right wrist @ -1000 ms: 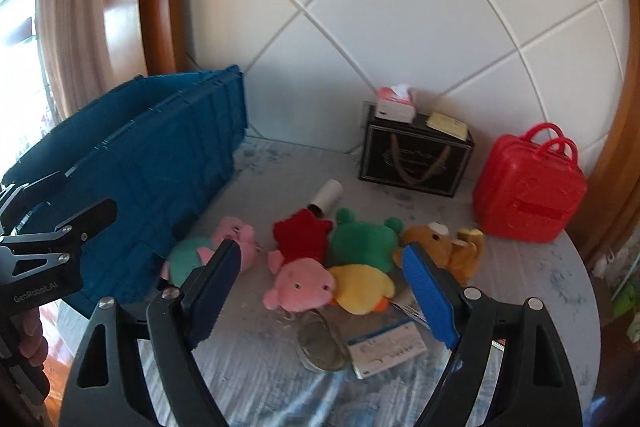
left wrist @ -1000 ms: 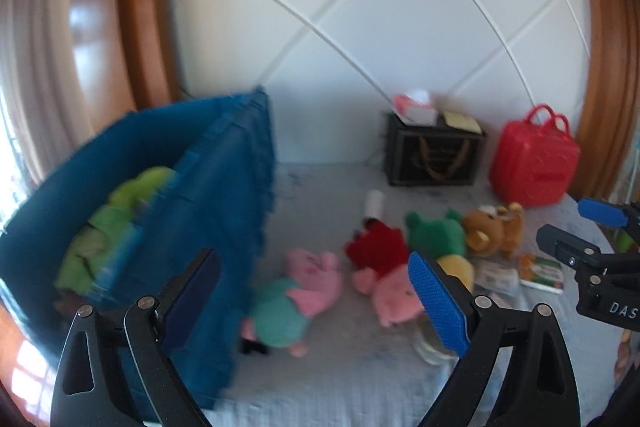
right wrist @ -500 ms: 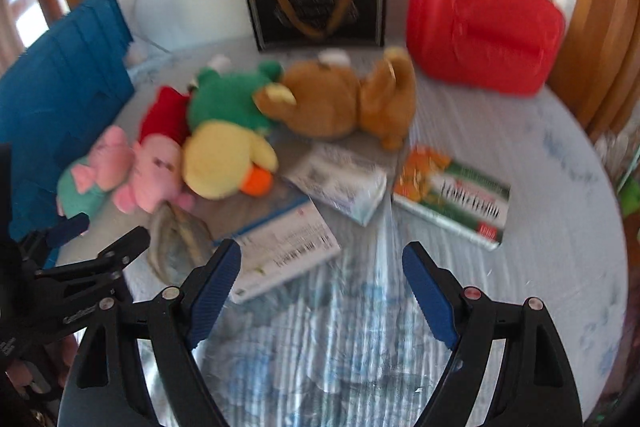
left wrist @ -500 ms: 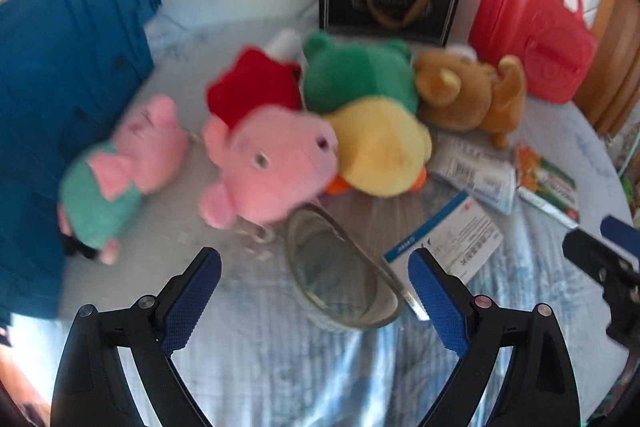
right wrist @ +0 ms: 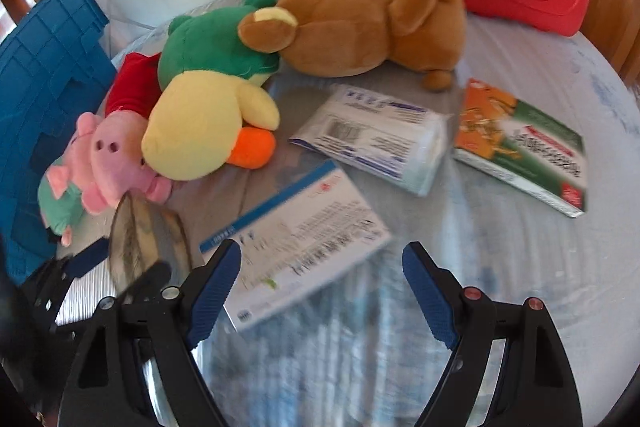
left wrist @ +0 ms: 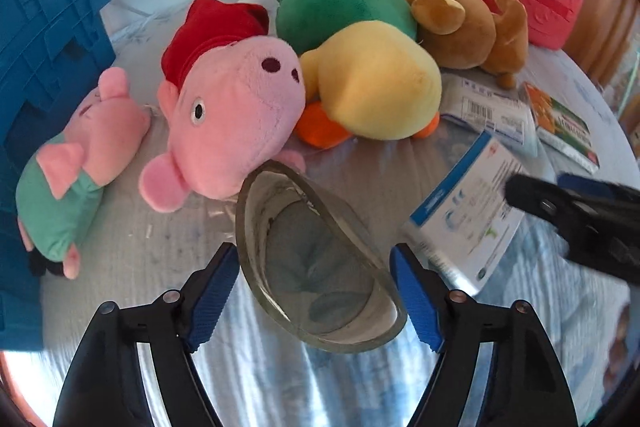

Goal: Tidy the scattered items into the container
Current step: 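Return both tools to the table, left toward the glass bowl, right toward the paracetamol box, then grasp the glass bowl rim with the left tool while the right tool grasps the white paracetamol box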

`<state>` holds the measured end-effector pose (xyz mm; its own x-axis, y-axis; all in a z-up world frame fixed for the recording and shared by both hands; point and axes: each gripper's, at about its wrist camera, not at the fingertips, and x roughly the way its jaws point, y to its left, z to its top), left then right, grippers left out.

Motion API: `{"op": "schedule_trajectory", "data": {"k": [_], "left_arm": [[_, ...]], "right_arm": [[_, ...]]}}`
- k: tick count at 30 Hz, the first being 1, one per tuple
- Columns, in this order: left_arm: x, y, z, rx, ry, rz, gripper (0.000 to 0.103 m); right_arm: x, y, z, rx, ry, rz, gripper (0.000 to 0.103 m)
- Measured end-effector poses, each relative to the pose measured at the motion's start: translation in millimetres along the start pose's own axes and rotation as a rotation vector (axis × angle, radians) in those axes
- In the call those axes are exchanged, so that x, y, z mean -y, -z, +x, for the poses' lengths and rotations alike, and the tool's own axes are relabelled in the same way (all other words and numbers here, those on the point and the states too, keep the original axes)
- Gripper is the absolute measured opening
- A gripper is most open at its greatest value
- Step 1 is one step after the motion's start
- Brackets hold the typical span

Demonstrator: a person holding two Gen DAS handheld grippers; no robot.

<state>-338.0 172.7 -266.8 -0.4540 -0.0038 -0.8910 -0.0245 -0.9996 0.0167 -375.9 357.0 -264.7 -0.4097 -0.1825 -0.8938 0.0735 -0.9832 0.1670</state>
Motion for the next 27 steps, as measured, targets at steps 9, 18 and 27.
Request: {"op": "schedule_trajectory", "data": {"k": [9, 18, 27], "left_arm": [[-15, 3, 3, 0.008, 0.017, 0.059, 0.084], [-13, 1, 14, -0.034, 0.016, 0.024, 0.084], [-23, 10, 8, -0.031, -0.046, 0.063, 0.073]], "right_arm": [[-38, -5, 39, -0.007, 0.176, 0.006, 0.103], [8, 34, 11, -0.066, 0.207, -0.014, 0.103], [-8, 15, 12, -0.005, 0.083, 0.132, 0.103]]}}
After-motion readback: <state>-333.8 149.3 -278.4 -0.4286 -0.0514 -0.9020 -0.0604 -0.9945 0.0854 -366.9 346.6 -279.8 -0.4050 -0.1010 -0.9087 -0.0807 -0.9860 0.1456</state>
